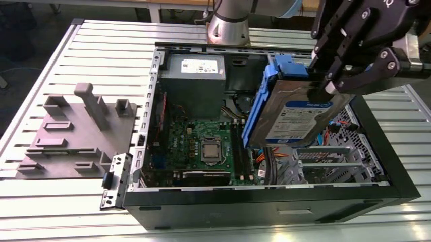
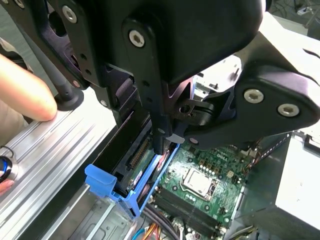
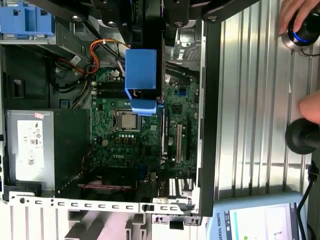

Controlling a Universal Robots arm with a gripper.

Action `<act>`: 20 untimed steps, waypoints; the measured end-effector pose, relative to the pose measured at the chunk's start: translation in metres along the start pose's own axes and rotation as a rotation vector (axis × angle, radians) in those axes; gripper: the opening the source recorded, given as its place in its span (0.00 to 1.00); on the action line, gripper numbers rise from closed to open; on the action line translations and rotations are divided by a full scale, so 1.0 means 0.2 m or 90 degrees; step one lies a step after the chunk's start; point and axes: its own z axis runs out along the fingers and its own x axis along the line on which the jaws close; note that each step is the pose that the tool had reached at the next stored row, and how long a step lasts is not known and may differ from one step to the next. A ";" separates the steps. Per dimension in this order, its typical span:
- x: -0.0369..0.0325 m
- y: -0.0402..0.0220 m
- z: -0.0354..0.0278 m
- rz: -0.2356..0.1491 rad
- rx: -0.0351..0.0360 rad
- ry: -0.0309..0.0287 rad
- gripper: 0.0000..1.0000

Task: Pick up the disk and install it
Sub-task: 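Pick up the disk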

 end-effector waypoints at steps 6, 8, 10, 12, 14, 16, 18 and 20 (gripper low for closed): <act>0.000 -0.075 -0.005 0.000 -0.0021 0.0000 0.35; 0.000 -0.098 -0.006 0.000 -0.0026 0.0000 0.35; 0.000 -0.110 -0.007 0.000 -0.0028 0.0000 0.35; 0.002 -0.111 -0.007 0.000 -0.0028 0.0000 0.35; 0.013 -0.111 -0.007 0.000 -0.0028 0.0000 0.35; 0.030 -0.111 -0.008 0.000 -0.0028 0.0000 0.35; 0.046 -0.111 -0.008 0.000 -0.0028 -0.0001 0.35; 0.054 -0.114 -0.008 0.000 -0.0028 0.0000 0.35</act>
